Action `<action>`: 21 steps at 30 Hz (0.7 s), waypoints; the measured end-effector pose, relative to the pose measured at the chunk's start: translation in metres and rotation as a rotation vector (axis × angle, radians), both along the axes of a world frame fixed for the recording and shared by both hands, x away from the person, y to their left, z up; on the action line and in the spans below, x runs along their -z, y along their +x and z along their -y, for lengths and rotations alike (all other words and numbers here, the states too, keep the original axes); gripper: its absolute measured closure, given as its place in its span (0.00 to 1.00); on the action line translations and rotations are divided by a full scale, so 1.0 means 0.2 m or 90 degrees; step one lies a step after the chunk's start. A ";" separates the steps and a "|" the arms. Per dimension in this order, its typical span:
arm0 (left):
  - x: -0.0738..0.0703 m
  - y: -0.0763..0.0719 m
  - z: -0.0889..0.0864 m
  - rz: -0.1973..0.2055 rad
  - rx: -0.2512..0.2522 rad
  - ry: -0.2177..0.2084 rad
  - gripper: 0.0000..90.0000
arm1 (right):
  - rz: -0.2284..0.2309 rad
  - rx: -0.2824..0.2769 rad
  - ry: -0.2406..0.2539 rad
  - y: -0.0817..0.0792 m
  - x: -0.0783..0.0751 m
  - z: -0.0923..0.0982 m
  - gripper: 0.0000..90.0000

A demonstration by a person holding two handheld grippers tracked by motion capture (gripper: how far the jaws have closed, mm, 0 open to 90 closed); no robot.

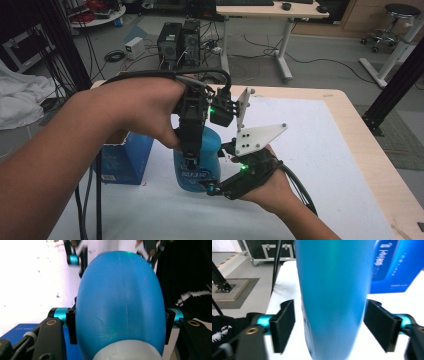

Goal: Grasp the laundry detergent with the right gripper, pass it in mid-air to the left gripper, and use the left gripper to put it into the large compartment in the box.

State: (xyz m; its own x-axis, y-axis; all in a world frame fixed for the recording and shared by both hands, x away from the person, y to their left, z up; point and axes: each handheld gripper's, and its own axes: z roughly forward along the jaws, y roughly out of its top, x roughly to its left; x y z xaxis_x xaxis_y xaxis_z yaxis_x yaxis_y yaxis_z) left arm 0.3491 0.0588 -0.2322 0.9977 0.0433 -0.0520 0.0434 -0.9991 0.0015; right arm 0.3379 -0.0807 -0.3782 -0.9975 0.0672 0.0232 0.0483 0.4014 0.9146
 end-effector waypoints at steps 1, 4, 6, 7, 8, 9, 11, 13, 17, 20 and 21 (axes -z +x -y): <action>0.00 0.00 -0.01 -0.001 -0.006 0.001 0.43 | 0.002 0.005 -0.002 0.00 0.00 0.01 0.25; -0.02 0.01 -0.03 0.000 -0.015 0.003 0.43 | 0.004 0.015 -0.007 0.01 -0.02 0.06 0.23; -0.03 0.02 -0.04 0.001 -0.019 0.005 0.43 | 0.005 0.022 -0.011 0.02 -0.03 0.08 0.21; -0.04 0.03 -0.05 0.001 -0.026 0.004 0.43 | 0.007 0.027 -0.014 0.02 -0.04 0.09 0.17; -0.05 0.03 -0.06 0.001 -0.030 0.004 0.43 | 0.009 0.038 -0.020 0.03 -0.04 0.10 0.15; -0.06 0.03 -0.07 0.002 -0.032 0.005 0.43 | 0.009 0.036 -0.026 0.03 -0.04 0.11 0.15; -0.07 0.03 -0.08 0.003 -0.037 0.005 0.43 | 0.016 0.041 -0.037 0.03 -0.06 0.13 0.15; -0.10 0.04 -0.11 0.007 -0.049 0.006 0.43 | 0.020 0.041 -0.047 0.03 -0.07 0.14 0.15; -0.13 0.06 -0.15 0.007 -0.069 0.006 0.43 | 0.022 0.046 -0.060 0.04 -0.10 0.18 0.13; -0.16 0.06 -0.18 0.005 -0.081 0.006 0.43 | 0.028 0.052 -0.069 0.04 -0.13 0.21 0.13; -0.17 0.07 -0.19 0.003 -0.085 0.008 0.43 | 0.031 0.056 -0.073 0.04 -0.13 0.22 0.11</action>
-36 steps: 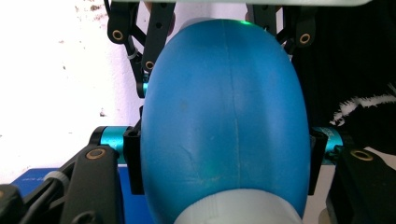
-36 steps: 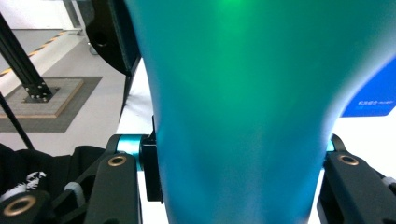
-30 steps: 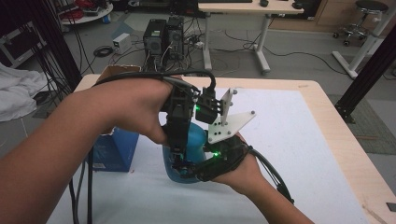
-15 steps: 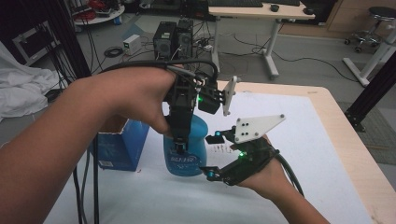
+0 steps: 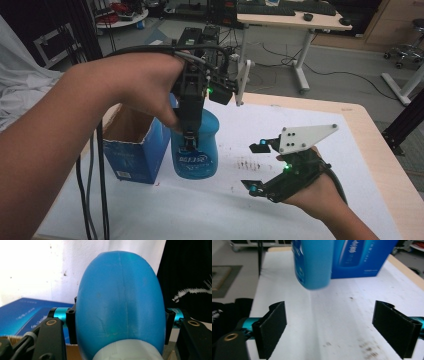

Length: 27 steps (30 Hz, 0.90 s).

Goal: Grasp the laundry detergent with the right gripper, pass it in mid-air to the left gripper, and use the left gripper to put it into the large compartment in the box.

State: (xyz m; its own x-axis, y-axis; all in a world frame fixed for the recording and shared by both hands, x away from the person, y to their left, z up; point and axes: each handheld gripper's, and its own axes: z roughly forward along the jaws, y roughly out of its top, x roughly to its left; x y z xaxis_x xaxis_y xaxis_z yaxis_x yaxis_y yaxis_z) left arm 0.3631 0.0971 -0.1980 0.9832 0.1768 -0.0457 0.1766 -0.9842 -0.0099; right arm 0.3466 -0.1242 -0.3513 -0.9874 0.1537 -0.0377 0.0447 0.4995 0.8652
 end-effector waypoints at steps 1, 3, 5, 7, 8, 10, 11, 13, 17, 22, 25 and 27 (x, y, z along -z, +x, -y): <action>-0.01 0.00 -0.01 -0.001 -0.005 -0.001 0.43 | 0.005 0.009 -0.009 0.00 -0.01 0.01 0.03; -0.02 0.01 -0.02 -0.001 -0.010 -0.005 0.43 | 0.002 0.019 -0.020 0.01 -0.02 0.02 0.03; -0.05 0.02 -0.05 -0.001 -0.019 -0.008 0.43 | 0.007 0.022 -0.036 0.02 -0.04 0.04 0.03; -0.09 0.03 -0.09 0.000 -0.037 -0.009 0.43 | 0.012 0.027 -0.055 0.03 -0.07 0.07 0.02; -0.11 0.04 -0.12 0.000 -0.053 -0.012 0.43 | 0.015 0.031 -0.061 0.03 -0.08 0.08 0.01; -0.14 0.06 -0.15 0.000 -0.071 -0.015 0.43 | 0.014 0.031 -0.089 0.05 -0.11 0.10 0.01; -0.16 0.06 -0.17 -0.001 -0.085 -0.017 0.43 | 0.021 0.036 -0.103 0.06 -0.12 0.11 0.01; -0.20 0.08 -0.21 -0.002 -0.112 -0.022 0.43 | 0.019 0.038 -0.125 0.07 -0.14 0.13 0.01; -0.28 0.11 -0.30 -0.008 -0.181 -0.033 0.43 | 0.033 0.046 -0.167 0.10 -0.20 0.17 0.01; -0.36 0.13 -0.39 -0.001 -0.263 -0.040 0.43 | 0.036 0.049 -0.204 0.13 -0.26 0.20 0.01; -0.40 0.14 -0.45 0.002 -0.320 -0.049 0.43 | 0.032 0.048 -0.220 0.14 -0.28 0.21 0.01; -0.42 0.14 -0.48 0.008 -0.353 -0.054 0.43 | 0.031 0.048 -0.223 0.15 -0.28 0.22 0.01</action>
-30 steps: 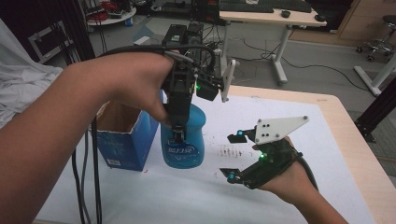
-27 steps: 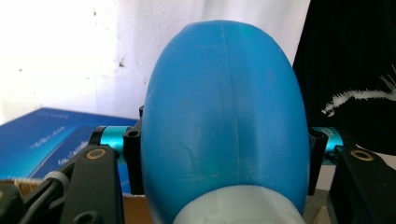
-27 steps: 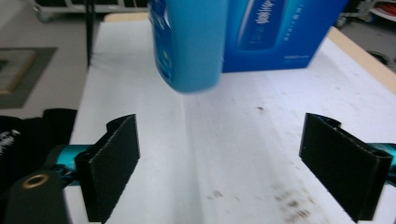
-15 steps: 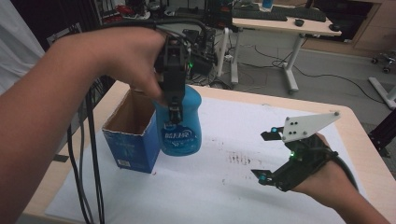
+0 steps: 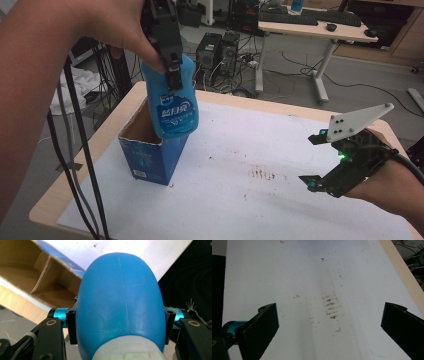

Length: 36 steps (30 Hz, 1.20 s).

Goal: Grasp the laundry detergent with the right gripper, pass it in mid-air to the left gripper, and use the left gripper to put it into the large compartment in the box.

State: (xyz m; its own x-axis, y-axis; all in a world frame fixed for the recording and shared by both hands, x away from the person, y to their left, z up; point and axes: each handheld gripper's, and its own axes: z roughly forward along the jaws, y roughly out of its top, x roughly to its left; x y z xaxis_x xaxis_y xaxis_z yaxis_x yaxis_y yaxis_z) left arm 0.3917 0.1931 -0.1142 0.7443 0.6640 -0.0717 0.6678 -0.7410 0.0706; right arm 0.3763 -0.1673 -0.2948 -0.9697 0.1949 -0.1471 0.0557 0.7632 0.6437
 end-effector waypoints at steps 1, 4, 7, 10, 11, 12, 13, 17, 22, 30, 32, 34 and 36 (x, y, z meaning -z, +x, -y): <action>-0.01 0.00 -0.02 0.001 -0.023 -0.001 0.43 | -0.001 0.001 -0.002 0.00 0.00 0.00 0.01; -0.04 0.02 -0.06 0.015 -0.093 -0.001 0.43 | -0.002 0.003 -0.007 0.01 0.00 0.00 0.01; -0.06 0.03 -0.11 0.022 -0.153 0.006 0.43 | -0.002 0.004 -0.012 0.01 0.01 0.00 0.01; -0.06 0.05 -0.16 0.020 -0.206 0.012 0.43 | -0.002 0.000 -0.016 0.01 0.01 0.00 0.01; -0.06 0.05 -0.17 0.018 -0.223 0.016 0.43 | -0.002 -0.001 -0.017 0.01 0.01 -0.01 0.01; -0.06 0.06 -0.18 0.016 -0.235 0.020 0.43 | -0.001 0.000 -0.017 0.01 0.01 -0.01 0.01; -0.05 0.06 -0.19 0.014 -0.248 0.025 0.43 | -0.002 0.000 -0.017 0.01 0.01 -0.01 0.01; -0.03 0.08 -0.23 0.010 -0.289 0.035 0.43 | -0.002 0.001 -0.020 0.02 0.02 -0.01 0.01; 0.03 0.12 -0.27 -0.004 -0.321 0.041 0.43 | 0.000 0.001 -0.019 0.02 0.02 -0.01 0.01; 0.14 0.16 -0.28 -0.026 -0.322 0.050 0.43 | 0.000 0.001 -0.024 0.02 0.02 -0.01 0.01; 0.17 0.16 -0.28 -0.030 -0.316 0.052 0.43 | -0.002 -0.001 -0.022 0.02 0.03 -0.01 0.01; 0.21 0.17 -0.28 -0.037 -0.310 0.053 0.43 | -0.001 -0.002 -0.021 0.02 0.03 -0.02 0.01; 0.25 0.18 -0.28 -0.042 -0.290 0.054 0.43 | -0.001 -0.003 -0.022 0.01 0.03 -0.02 0.01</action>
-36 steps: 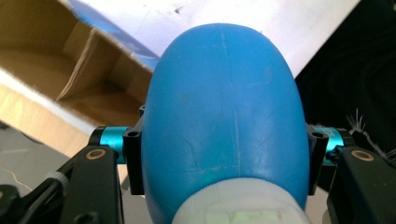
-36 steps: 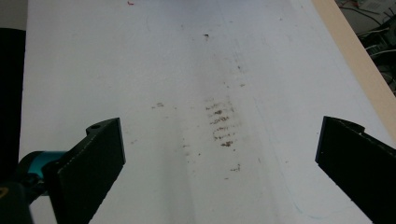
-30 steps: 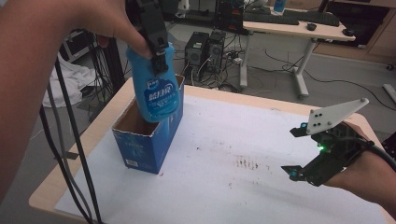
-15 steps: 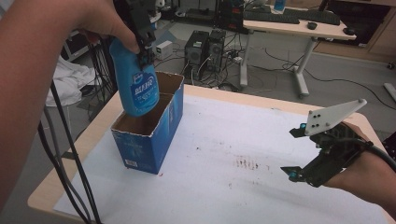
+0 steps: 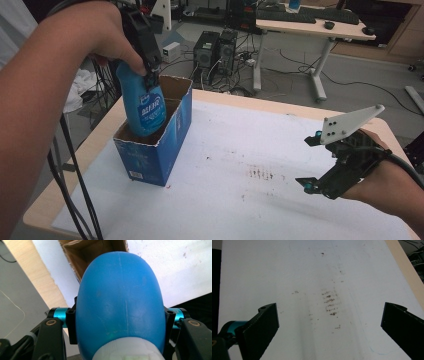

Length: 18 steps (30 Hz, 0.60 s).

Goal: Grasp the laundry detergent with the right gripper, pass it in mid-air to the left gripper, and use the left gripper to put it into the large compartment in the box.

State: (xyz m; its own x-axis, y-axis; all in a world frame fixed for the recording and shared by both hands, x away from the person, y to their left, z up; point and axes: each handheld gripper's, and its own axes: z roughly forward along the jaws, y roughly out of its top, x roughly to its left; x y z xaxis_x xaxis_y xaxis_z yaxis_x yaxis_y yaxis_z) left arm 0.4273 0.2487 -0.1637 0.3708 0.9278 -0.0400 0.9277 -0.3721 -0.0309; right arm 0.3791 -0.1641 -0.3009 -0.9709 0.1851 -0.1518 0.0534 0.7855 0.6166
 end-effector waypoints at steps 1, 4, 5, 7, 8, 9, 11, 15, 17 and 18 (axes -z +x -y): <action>0.02 0.00 0.00 -0.001 0.018 0.002 0.43 | -0.003 0.003 -0.001 0.00 0.00 0.00 0.01; 0.08 0.01 0.00 -0.008 0.044 0.005 0.43 | -0.003 0.003 -0.003 0.00 0.00 0.00 0.01; 0.10 0.01 0.00 -0.011 0.050 0.003 0.43 | -0.004 0.003 -0.002 0.00 0.01 0.00 0.01; 0.15 0.02 0.00 -0.019 0.054 -0.002 0.43 | -0.004 0.004 -0.004 0.00 0.01 0.00 0.01; 0.17 0.02 0.00 -0.021 0.055 -0.004 0.43 | -0.005 0.004 -0.004 0.00 0.01 0.00 0.01; 0.19 0.03 0.00 -0.023 0.060 -0.005 0.43 | -0.006 0.005 -0.005 0.00 0.01 0.00 0.01; 0.22 0.03 0.00 -0.026 0.072 -0.006 0.43 | -0.006 0.005 -0.007 -0.01 0.01 0.00 0.01; 0.29 0.05 0.00 -0.021 0.110 -0.005 0.43 | -0.007 0.006 -0.011 -0.01 0.02 0.00 0.01; 0.31 0.05 0.00 -0.006 0.146 -0.007 0.43 | -0.009 0.005 -0.015 -0.01 0.02 0.00 0.01; 0.33 0.05 0.00 -0.007 0.153 -0.004 0.43 | -0.009 0.006 -0.016 -0.01 0.02 0.00 0.01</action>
State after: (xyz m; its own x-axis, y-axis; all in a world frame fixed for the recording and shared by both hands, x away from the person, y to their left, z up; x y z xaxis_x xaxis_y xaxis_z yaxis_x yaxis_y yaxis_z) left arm 0.4371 0.2478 -0.2289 0.5809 0.8124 -0.0506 0.8117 -0.5828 -0.0382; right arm 0.3773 -0.1633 -0.3053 -0.9712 0.1901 -0.1436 0.0686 0.8004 0.5955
